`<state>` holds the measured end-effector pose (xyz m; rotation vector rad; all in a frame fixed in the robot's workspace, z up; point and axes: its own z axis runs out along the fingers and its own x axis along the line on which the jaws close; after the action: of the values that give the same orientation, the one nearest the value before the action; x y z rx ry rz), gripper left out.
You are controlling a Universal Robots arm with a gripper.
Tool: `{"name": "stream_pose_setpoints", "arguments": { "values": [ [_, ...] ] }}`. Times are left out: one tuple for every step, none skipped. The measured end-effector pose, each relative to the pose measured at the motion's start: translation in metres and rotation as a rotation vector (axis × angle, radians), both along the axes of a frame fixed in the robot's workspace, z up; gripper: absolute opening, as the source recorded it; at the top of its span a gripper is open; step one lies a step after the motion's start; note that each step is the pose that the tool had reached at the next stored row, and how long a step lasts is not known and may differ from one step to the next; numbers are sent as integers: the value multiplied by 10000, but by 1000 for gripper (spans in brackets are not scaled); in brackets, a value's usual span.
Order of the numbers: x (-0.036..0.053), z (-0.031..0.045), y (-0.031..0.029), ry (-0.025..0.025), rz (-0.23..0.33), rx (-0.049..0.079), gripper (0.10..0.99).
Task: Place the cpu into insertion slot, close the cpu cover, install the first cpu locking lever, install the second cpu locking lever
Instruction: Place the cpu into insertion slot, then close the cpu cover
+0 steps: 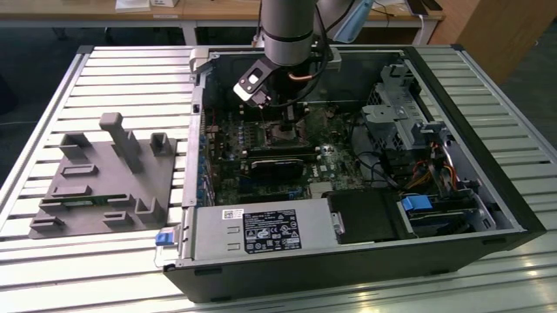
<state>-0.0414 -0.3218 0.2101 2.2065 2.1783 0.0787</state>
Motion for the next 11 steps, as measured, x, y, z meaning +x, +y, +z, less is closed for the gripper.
{"name": "stream_pose_setpoints", "arguments": {
  "values": [
    [0, 0, 0, 0, 0, 0, 106],
    [0, 1, -1, -1, 1, 2, 106],
    [0, 3, -1, -1, 1, 2, 106],
    [0, 3, -1, 0, 1, 2, 106],
    [0, 5, -1, 0, 1, 1, 106],
    [0, 6, -1, 1, 1, 0, 106],
    [0, 8, -1, 1, 1, 0, 106],
    [0, 12, -2, 2, 1, -2, 106],
    [0, 17, -1, 1, -1, 0, 106],
    [0, 22, -1, 0, -2, 2, 106],
    [0, 30, -1, 0, -3, 2, 106]
  ]
}}
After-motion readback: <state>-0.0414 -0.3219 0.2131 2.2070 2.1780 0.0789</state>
